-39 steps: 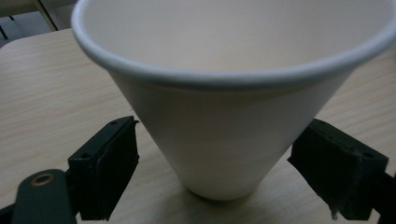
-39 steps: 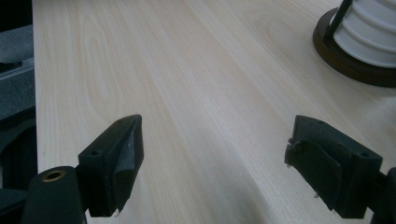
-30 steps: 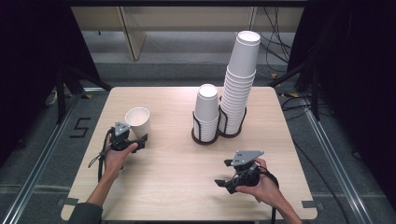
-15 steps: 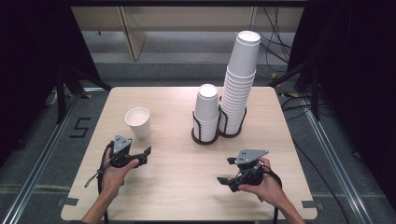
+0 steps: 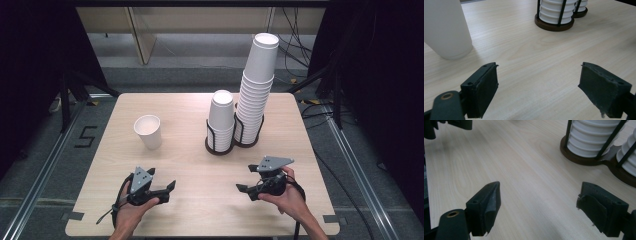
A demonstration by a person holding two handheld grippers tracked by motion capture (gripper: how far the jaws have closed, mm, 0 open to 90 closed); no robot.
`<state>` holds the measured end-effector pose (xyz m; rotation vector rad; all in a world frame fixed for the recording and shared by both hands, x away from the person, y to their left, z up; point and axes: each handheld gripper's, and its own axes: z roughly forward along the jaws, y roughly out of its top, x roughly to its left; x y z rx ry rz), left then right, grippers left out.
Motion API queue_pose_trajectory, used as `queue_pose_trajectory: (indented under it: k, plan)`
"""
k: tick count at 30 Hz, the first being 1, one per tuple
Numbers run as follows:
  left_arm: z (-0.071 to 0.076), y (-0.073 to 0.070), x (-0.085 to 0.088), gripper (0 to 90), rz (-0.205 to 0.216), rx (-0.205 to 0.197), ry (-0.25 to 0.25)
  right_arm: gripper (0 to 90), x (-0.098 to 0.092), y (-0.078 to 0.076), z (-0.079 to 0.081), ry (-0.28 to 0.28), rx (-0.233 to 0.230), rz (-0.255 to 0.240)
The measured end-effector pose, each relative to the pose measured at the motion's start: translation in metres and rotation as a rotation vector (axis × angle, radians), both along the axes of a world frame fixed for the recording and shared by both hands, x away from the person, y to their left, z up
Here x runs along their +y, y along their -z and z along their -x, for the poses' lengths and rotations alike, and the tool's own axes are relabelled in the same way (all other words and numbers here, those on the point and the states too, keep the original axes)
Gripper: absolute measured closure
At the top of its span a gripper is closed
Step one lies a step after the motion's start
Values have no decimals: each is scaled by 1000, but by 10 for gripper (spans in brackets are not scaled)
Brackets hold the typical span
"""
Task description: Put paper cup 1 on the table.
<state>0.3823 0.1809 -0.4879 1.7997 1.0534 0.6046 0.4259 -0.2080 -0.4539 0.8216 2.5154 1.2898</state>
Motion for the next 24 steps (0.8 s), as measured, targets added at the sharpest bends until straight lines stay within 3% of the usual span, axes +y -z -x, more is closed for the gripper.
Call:
queue_pose_trajectory:
  k: [3, 7, 9, 11, 17, 23, 24]
  plan:
    - [7, 3, -2, 146, 4, 0, 19, 188, -2, -1, -1, 16, -12, -1]
    - [17, 4, -3, 146, 2, 7, 23, 186, -2, -1, -1, 38, 10, -15]
    - [21, 5, -3, 146, 4, 4, 37, 186, -4, -4, -3, 40, -27, -17]
    - [24, 4, -3, 146, 2, 8, 47, 186, -6, -8, -2, 70, 1, -27]
    - [31, 4, -4, 146, 1, 5, 47, 185, -13, -19, -8, 94, -49, -46]
    - [36, 5, -4, 146, -5, 14, 59, 180, -17, -29, -13, 149, -23, -84]
    - [36, 5, -4, 146, -3, 14, 62, 179, -19, -30, -16, 147, -54, -83]
